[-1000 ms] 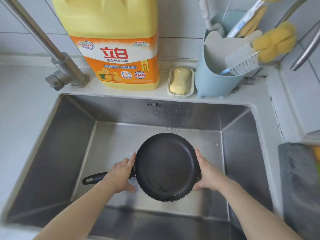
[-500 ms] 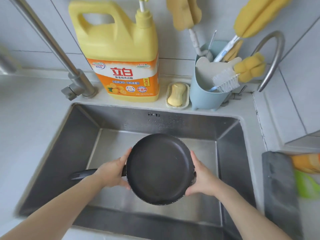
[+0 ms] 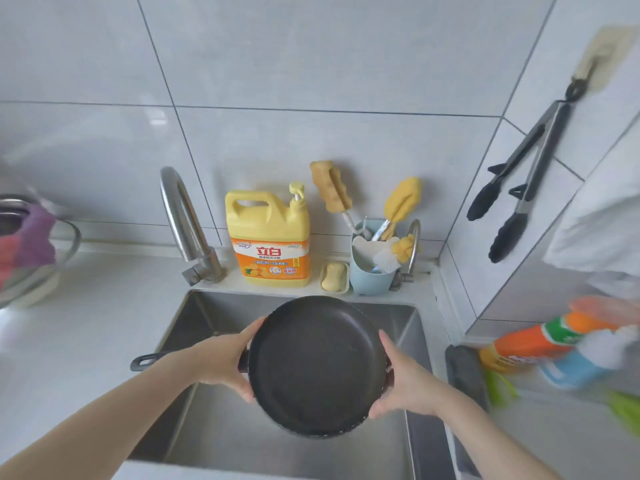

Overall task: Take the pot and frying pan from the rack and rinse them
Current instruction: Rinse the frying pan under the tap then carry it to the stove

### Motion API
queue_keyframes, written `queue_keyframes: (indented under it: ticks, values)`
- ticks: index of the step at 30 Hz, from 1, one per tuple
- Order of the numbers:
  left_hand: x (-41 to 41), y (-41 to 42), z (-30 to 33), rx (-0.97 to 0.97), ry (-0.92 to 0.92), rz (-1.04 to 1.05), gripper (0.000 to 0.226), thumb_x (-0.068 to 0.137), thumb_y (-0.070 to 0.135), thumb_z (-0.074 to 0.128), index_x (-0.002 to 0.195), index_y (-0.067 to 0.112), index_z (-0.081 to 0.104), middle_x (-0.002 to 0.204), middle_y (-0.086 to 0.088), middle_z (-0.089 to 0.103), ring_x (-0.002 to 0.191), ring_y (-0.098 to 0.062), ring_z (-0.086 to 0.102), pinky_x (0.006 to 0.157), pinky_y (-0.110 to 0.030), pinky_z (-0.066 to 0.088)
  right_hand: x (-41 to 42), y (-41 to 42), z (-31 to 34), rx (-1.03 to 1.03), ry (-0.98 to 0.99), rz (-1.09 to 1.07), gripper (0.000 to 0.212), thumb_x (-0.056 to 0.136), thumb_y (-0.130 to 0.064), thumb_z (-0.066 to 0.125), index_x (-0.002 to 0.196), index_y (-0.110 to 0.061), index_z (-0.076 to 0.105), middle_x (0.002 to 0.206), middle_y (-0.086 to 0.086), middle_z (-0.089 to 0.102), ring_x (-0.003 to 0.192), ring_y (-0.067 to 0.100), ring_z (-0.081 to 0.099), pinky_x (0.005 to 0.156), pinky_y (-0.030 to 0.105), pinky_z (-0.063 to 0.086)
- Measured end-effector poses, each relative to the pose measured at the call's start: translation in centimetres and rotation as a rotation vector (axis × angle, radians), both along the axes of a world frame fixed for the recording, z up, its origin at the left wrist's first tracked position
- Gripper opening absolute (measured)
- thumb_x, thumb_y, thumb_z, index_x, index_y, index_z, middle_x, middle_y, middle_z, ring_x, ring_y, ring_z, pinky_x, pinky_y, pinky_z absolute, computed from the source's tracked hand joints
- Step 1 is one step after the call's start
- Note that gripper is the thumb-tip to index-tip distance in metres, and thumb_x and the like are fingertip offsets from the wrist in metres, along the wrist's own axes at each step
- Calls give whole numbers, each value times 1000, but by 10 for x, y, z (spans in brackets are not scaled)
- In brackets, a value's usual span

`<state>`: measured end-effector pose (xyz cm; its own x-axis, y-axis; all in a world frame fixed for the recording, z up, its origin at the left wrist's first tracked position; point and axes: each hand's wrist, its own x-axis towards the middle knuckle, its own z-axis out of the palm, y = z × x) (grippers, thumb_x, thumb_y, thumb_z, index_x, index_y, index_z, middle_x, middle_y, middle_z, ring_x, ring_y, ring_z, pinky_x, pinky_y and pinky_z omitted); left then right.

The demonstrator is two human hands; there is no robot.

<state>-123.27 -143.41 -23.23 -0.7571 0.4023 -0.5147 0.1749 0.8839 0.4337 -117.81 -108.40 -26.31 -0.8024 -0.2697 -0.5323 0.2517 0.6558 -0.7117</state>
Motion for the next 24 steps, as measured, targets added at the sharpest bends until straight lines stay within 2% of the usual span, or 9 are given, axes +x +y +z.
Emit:
queue_keyframes:
  ticks: [4, 6, 8, 10, 13, 16, 18, 21, 24]
  values:
    - [3, -2, 41, 54, 57, -10, 133, 51, 46, 85, 140, 60, -12, 100, 19, 65, 90, -8, 65, 88, -32, 53, 4, -5, 47, -13, 122, -7, 147, 50, -32, 91, 150, -45, -16, 110, -14, 65, 90, 7, 69, 89, 29, 55]
    - [6, -4, 60, 69, 114, -23, 132, 52, 47, 84, 141, 58, -13, 89, 23, 63, 86, -6, 64, 83, -25, 52, 4, -6, 65, -29, 211, -10, 142, 51, -28, 92, 150, -49, -8, 105, -12, 66, 89, 11, 69, 86, 34, 57]
    - [8, -4, 75, 73, 188, -32, 132, 55, 47, 85, 139, 58, -16, 81, 24, 58, 83, -4, 62, 75, -18, 47, 6, -7, 80, -15, 247, -19, 143, 53, -27, 92, 149, -51, -11, 109, -12, 62, 93, 11, 67, 87, 31, 56]
    - [9, -5, 85, 75, 252, -25, 132, 56, 47, 86, 140, 58, -16, 80, 18, 58, 83, -6, 61, 75, -19, 46, 8, -8, 91, 19, 278, -28, 147, 53, -29, 92, 148, -47, -19, 119, -10, 58, 97, 7, 65, 89, 27, 54]
    - [10, -8, 94, 66, 302, -8, 137, 53, 51, 86, 140, 58, -20, 83, 16, 62, 87, -12, 64, 86, -33, 51, 9, -10, 103, 35, 337, -38, 148, 52, -29, 93, 148, -46, -19, 126, -9, 54, 95, 1, 64, 86, 21, 52]
    - [11, -13, 105, 46, 360, -13, 140, 55, 55, 86, 141, 53, -25, 94, 13, 65, 92, -17, 64, 87, -32, 51, 11, -13, 111, 54, 425, -56, 150, 49, -34, 94, 149, -49, -17, 132, -10, 52, 110, 7, 60, 96, 27, 50]
    - [14, -13, 115, 13, 469, -1, 140, 56, 56, 85, 140, 52, -28, 101, 5, 65, 93, -21, 64, 84, -34, 52, 15, -14, 117, 38, 509, -92, 150, 46, -36, 93, 147, -54, -16, 137, -11, 46, 120, 14, 54, 103, 35, 47]
    - [21, -10, 126, 9, 697, 50, 141, 58, 59, 83, 141, 50, -30, 103, 5, 60, 91, -24, 62, 74, -37, 53, 20, -14, 129, 38, 689, -133, 147, 55, -25, 94, 147, -53, -17, 142, -22, 28, 123, 8, 46, 103, 25, 40]
    - [23, -8, 130, 98, 1097, 83, 134, 59, 71, 75, 154, 33, -12, 95, 1, 59, 83, -25, 62, 61, -37, 51, 23, -12, 142, 139, 1005, -151, 143, 62, -27, 93, 146, -51, -21, 135, -16, 27, 124, 12, 43, 105, 28, 38]
